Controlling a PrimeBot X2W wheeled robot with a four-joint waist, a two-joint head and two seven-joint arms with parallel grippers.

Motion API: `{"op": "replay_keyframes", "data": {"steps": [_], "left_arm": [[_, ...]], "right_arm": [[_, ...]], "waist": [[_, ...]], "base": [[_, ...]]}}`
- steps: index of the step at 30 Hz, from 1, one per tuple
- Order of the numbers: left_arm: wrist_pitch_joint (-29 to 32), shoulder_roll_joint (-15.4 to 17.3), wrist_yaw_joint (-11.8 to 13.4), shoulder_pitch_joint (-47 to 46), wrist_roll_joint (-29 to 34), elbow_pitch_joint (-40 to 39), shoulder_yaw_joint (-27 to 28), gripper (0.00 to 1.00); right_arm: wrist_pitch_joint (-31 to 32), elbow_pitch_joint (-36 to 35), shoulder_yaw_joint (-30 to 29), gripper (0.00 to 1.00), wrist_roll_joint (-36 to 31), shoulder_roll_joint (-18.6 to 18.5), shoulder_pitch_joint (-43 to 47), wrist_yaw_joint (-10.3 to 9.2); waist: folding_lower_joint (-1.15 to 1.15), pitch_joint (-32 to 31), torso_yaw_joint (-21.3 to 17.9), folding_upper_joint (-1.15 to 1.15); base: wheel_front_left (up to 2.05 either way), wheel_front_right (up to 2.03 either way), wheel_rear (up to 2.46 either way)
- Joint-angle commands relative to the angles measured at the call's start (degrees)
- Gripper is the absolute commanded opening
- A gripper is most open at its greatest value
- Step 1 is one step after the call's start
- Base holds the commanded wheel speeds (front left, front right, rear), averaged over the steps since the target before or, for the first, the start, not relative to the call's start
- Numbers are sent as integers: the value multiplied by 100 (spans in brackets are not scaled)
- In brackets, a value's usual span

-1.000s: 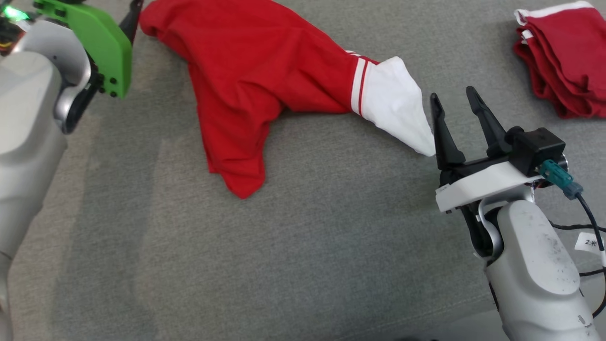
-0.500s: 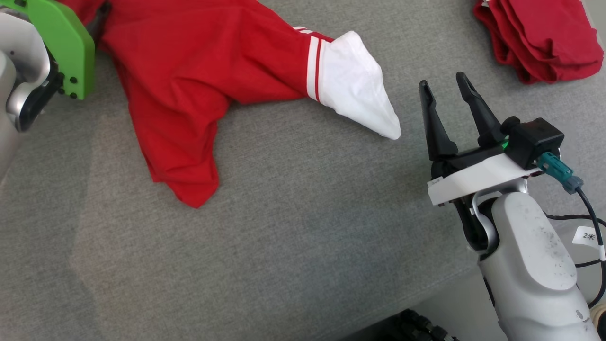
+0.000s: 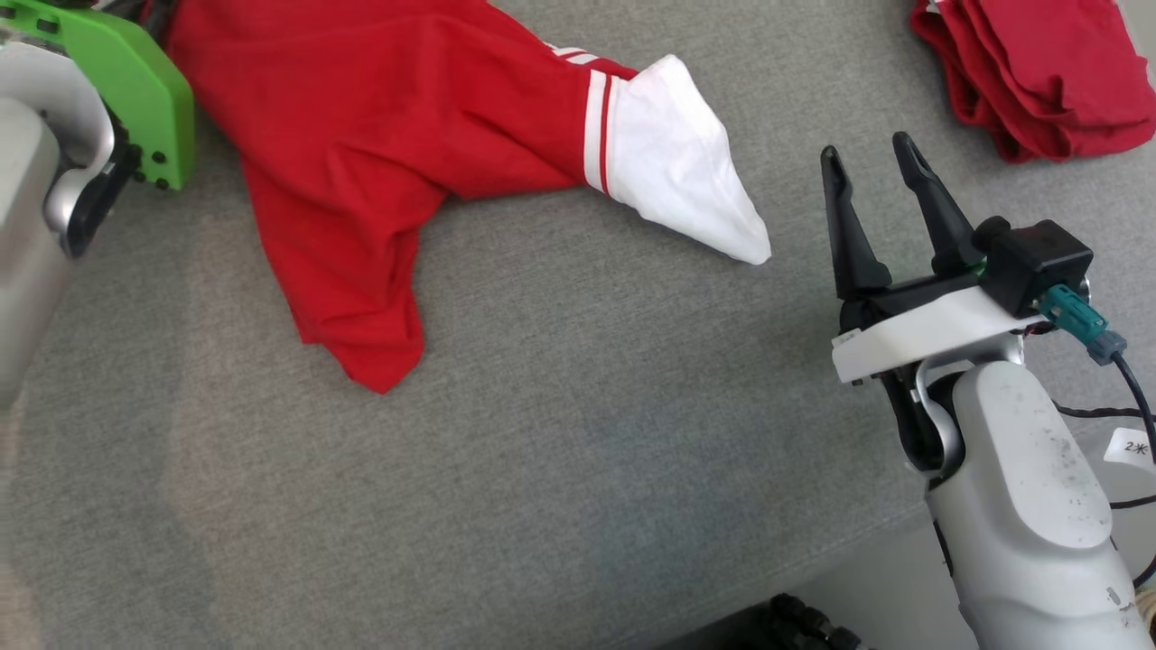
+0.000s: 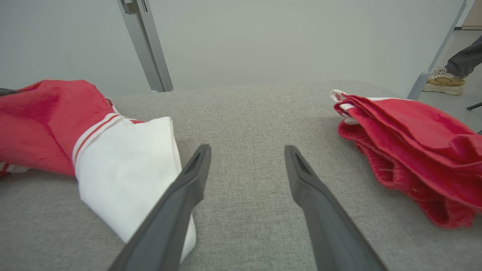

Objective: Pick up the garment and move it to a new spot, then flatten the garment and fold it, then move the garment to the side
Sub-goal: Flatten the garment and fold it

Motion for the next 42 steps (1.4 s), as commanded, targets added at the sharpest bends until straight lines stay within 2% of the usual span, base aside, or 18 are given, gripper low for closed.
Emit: {"op": "replay_keyframes", "data": {"steps": [1, 5, 8, 12, 16, 19, 24, 32, 39, 40, 41, 42], "left_arm": [[-205, -84, -15, -105, -32, 19, 29, 0], [-1001, -283, -15, -171, -73, 53, 137, 0], [-1365, -438, -15, -129, -86, 19, 238, 0], [-1507, -567, -15, 58, 10, -124, 452, 0], [-1510, -550, 173, 424, 456, -861, 1207, 0], [-1508, -547, 369, 1059, 968, -1587, 1873, 0], [-1509, -795, 545, 2607, 1584, -2535, 2940, 0], [-1504, -1500, 363, 4743, 2389, -2989, 4128, 0], [-1504, -2038, 152, 5999, 2893, -2702, 4780, 0], [-1504, -2118, 139, 6150, 2952, -2643, 4909, 7], [-1504, -2177, 123, 6251, 3007, -2604, 5013, 36], [-1504, -2224, 93, 6362, 3111, -2582, 5128, 95]], "right_arm": [[-27, 45, -28, 100, -65, -14, -13, -7], [-27, 134, -128, 100, -184, -17, 77, -7], [-27, 207, -213, 100, -306, -17, 163, -7], [-27, 292, -300, 100, -418, -17, 271, -7], [-27, 366, -417, 100, -499, -19, 413, -7], [-27, 430, -488, 100, -543, -19, 507, -7], [-27, 526, -531, 100, -578, -18, 698, -7], [-27, 641, -588, 100, -626, -19, 1012, -7], [-27, 748, -494, 100, -577, -19, 1265, -7], [-27, 769, -474, 100, -562, -19, 1306, -7], [-27, 777, -455, 100, -550, -18, 1337, -7], [-27, 791, -431, 100, -534, -19, 1366, -7]], "waist": [[0, -208, 191, 0], [0, -509, 451, 0], [0, -766, 671, 0], [0, -1049, 919, 0], [0, -1288, 1138, 0], [0, -1460, 1261, 0], [0, -1779, 1382, 0], [0, -2239, 1570, 0], [0, -2501, 1655, 0], [0, -2526, 1664, 0], [0, -2539, 1668, 0], [0, -2550, 1673, 0]], "base": [[0, 0, 0], [0, 0, 0], [0, 0, 0], [0, 0, 0], [0, 0, 0], [0, 0, 0], [0, 0, 0], [0, 0, 0], [0, 0, 0], [0, 0, 0], [0, 0, 0], [0, 0, 0]]}}
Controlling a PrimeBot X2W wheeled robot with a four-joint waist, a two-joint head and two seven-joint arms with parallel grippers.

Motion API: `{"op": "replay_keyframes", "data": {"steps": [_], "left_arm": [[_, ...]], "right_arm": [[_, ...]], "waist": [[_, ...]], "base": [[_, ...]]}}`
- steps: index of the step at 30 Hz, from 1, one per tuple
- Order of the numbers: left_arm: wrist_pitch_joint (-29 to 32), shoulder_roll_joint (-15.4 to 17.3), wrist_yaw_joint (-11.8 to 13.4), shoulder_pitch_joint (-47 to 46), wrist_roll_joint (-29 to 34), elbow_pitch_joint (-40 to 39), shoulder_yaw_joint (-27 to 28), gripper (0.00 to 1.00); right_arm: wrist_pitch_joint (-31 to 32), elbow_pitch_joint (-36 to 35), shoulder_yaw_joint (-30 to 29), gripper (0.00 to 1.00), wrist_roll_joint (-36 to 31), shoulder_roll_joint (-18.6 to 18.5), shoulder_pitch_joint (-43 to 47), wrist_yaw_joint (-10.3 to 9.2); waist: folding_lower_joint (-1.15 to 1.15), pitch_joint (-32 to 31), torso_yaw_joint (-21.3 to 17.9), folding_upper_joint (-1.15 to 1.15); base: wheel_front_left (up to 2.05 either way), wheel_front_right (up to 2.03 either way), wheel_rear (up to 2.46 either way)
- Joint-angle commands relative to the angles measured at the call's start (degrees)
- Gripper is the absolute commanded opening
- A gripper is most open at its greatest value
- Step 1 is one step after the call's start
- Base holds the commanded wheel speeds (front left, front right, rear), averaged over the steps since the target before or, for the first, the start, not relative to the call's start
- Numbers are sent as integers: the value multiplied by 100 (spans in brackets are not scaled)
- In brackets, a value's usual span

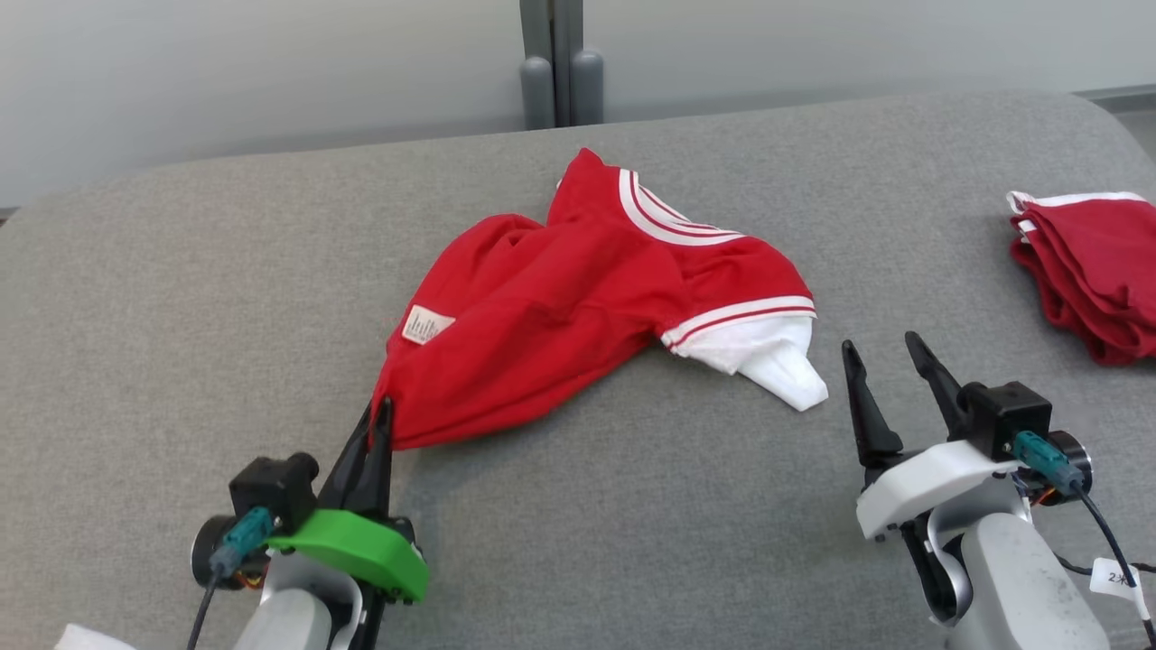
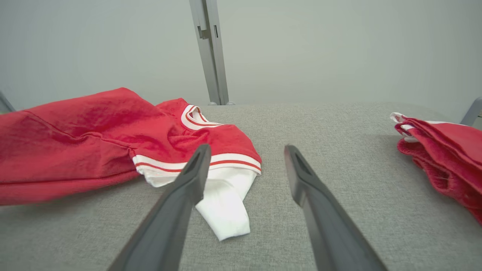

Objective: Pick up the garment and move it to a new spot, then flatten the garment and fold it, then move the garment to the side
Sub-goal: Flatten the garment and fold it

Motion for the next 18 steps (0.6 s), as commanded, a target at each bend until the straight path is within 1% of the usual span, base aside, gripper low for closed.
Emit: {"op": "replay_keyframes", "data": {"steps": [1, 6, 10, 14, 18], "left_arm": [[-1, -43, -45, 142, 109, 29, 122, 100], [-1, -293, -95, 563, 428, 9, 582, 100], [-1, -422, -116, 749, 631, -126, 845, 100], [-1, -491, -136, 777, 754, -218, 914, 100], [-1, -508, -143, 659, 834, -281, 839, 100]], "right_arm": [[-25, 19, 17, 100, 37, -23, 89, -7], [-26, 64, 115, 100, 91, -22, 226, -7], [-25, 122, 144, 100, 104, -21, 267, -7], [-25, 238, 139, 100, -26, -38, 223, -7], [-25, 499, 59, 100, -251, -126, 105, -7]], "waist": [[0, -68, 59, 0], [0, -88, 76, 0], [0, -44, 133, 0], [0, 20, 223, 0], [0, 107, 355, 0]], "base": [[0, 0, 0], [0, 0, 0], [0, 0, 0], [0, 0, 0], [0, 0, 0]]}}
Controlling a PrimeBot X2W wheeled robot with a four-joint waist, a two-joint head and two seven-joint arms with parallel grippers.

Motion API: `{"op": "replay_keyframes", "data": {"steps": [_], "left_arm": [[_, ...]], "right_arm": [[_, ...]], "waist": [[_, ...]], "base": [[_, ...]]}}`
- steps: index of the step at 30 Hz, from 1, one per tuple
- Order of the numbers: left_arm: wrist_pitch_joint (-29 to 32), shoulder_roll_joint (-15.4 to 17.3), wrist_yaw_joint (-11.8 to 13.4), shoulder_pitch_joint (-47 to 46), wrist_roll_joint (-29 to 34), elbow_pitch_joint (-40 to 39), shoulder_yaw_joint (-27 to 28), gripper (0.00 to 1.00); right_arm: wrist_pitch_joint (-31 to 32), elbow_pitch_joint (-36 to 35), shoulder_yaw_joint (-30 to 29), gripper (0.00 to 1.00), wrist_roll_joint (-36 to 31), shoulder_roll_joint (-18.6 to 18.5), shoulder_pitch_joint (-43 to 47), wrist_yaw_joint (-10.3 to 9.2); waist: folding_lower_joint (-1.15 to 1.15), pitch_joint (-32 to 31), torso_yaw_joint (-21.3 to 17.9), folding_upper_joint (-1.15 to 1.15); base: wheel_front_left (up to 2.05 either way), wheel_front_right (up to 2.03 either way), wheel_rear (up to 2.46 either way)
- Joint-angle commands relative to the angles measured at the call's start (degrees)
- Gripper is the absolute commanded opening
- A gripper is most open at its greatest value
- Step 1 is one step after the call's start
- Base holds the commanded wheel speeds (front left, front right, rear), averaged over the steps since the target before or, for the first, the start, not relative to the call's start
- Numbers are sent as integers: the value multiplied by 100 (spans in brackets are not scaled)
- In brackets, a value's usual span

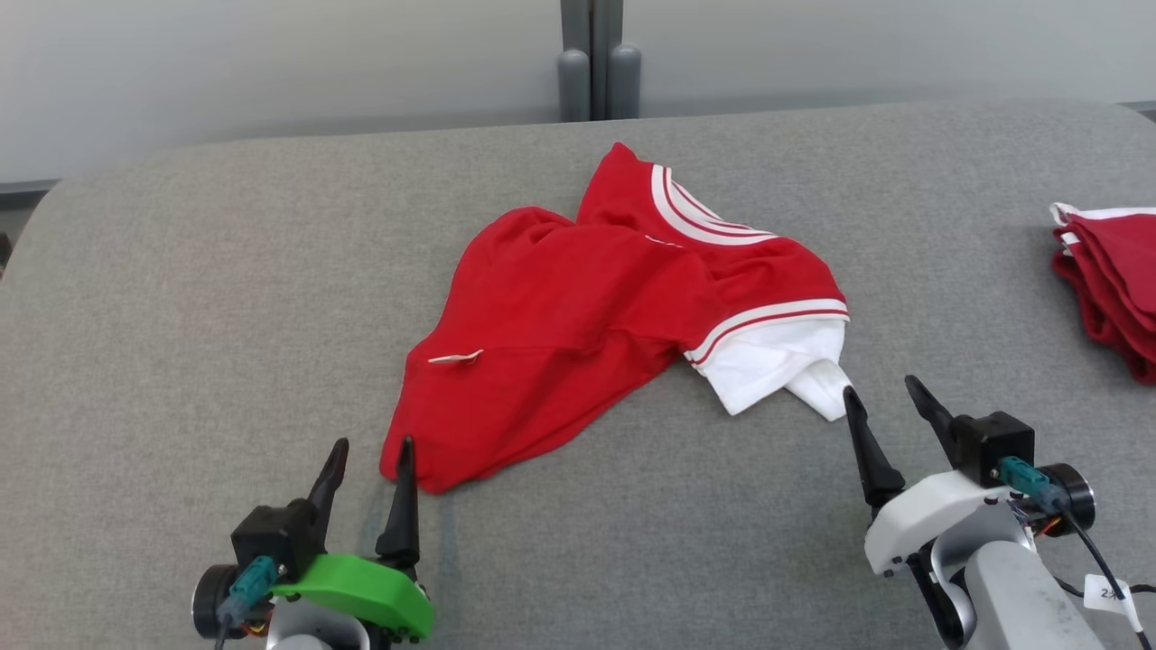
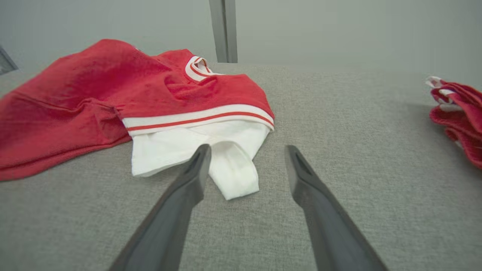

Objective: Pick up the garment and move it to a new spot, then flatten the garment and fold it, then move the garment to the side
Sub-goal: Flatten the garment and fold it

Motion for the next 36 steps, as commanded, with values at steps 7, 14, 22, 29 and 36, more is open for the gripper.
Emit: {"op": "replay_keyframes", "data": {"steps": [7, 14, 22, 29, 36], "left_arm": [[-1, 5, -28, -216, -174, -90, -283, 100], [-1, 4, -28, -311, -234, -117, -400, 100], [-2, 4, -28, -353, -300, -129, -425, 100], [-2, 3, -29, -325, -320, -143, -363, 100], [-2, 4, -28, -150, -347, -95, -290, 100]], "right_arm": [[-25, 615, -264, 100, -409, -148, -267, -7], [-26, 1040, -455, 100, -522, -130, -578, -7], [-13, 1504, -497, 0, -534, -125, -706, -8], [-18, 763, -523, 0, -700, -309, -832, -8], [-19, -612, -262, 0, -950, -740, -666, -7]], "waist": [[0, 242, 303, 0], [0, 433, 484, 0], [0, 512, 570, 0], [0, 441, 464, 0], [0, 160, 236, 0]], "base": [[0, 0, 0], [0, 0, 0], [0, 0, 0], [0, 0, 0], [0, 0, 0]]}}
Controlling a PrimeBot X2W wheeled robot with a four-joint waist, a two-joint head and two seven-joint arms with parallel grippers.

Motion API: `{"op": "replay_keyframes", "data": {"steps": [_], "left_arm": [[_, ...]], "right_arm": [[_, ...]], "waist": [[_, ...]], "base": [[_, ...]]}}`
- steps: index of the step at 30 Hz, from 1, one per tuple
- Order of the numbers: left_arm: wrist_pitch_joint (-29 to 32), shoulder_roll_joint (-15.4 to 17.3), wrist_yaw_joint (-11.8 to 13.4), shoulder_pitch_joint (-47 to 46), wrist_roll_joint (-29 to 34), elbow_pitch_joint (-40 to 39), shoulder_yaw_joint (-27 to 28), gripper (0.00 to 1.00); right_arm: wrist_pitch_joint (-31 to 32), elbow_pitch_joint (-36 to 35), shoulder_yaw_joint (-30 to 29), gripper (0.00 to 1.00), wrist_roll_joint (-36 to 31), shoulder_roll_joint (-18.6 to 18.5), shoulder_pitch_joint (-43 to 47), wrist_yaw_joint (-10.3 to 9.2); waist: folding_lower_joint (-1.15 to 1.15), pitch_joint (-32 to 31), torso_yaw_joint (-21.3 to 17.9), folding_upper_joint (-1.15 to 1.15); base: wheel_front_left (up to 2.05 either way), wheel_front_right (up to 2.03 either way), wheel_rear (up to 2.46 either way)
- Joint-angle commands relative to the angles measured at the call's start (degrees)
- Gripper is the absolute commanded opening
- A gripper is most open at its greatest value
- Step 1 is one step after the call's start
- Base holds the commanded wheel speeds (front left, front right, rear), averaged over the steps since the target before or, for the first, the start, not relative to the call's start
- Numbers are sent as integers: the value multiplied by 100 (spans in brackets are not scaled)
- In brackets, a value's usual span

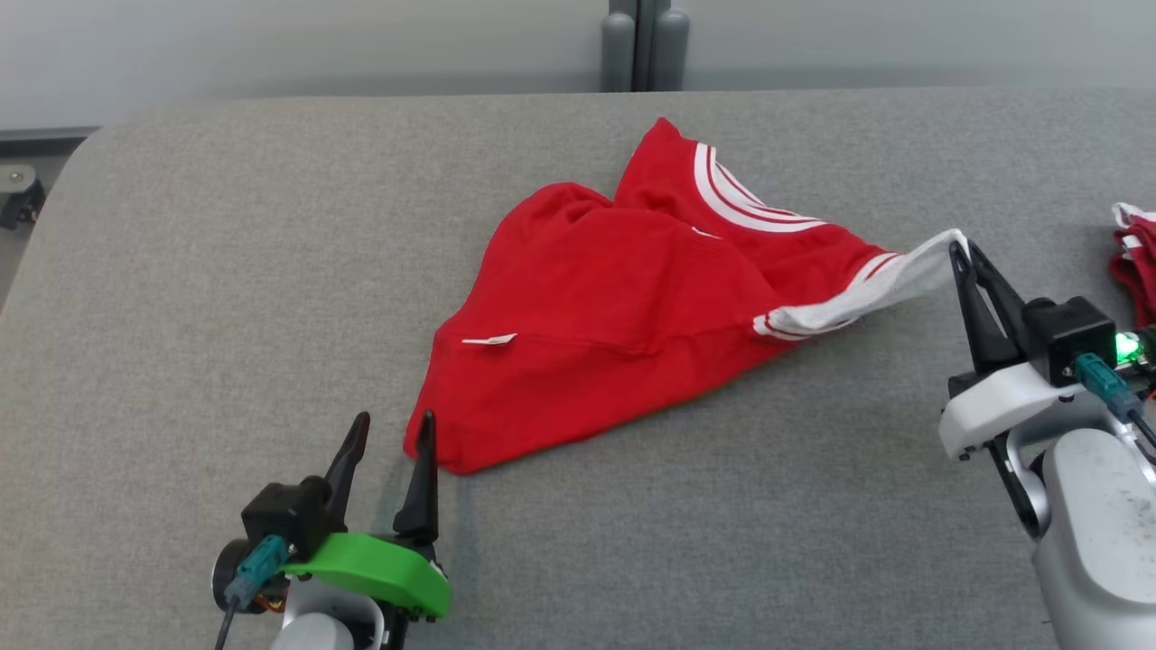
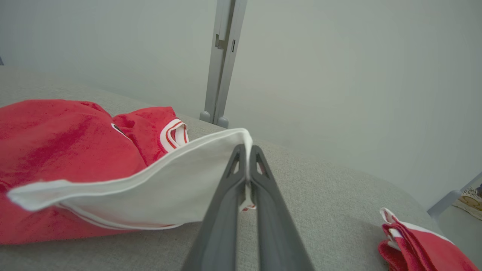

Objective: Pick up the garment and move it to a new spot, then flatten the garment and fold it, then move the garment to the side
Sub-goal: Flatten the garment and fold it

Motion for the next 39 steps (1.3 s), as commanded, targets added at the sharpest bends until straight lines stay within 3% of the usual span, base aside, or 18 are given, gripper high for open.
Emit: {"op": "replay_keyframes", "data": {"steps": [1, 6, 11, 12, 13, 14, 19, 29, 39], "left_arm": [[-2, 16, -25, 111, -5, 17, 35, 100], [-2, 16, -25, 241, -12, 58, 66, 100], [-2, 17, -25, 321, -18, 133, 72, 100], [-2, 18, -25, 337, -10, 151, 71, 100], [-2, 17, -25, 347, -9, 165, 65, 100], [-2, 17, -25, 351, 12, 176, 64, 100], [-2, 17, -25, 314, 55, 221, 93, 100], [-2, 17, -24, -222, 182, 429, 280, 100], [-2, 185, -24, -1739, 198, 1748, 31, 100]], "right_arm": [[-12, -120, 65, 0, -40, -88, 207, -7], [-12, -583, 304, 0, -90, -312, 731, -8], [-12, -558, 281, 0, -10, -306, 1532, -8], [-12, -461, 279, 8, -29, -315, 1704, -8], [-12, -367, 290, 47, -56, -323, 1816, -8], [-12, -247, 230, 100, -17, -294, 1909, -8], [-12, -33, 35, 100, -21, -190, 2035, -7], [-12, -436, -70, 100, 63, 37, 1548, -7], [-12, -457, 172, 100, 29, 150, 995, -7]], "waist": [[0, -159, -147, 0], [0, -330, -331, 0], [0, -382, -472, 0], [0, -381, -496, 0], [0, -376, -511, 0], [0, -365, -530, 0], [0, -300, -577, 0], [0, -41, -582, 0], [0, 465, -601, 0]], "base": [[0, 0, 0], [0, 0, 0], [0, 0, 0], [0, 0, 0], [0, 0, 0], [0, 0, 0], [0, 0, 0], [0, 0, 0], [0, 0, 0]]}}
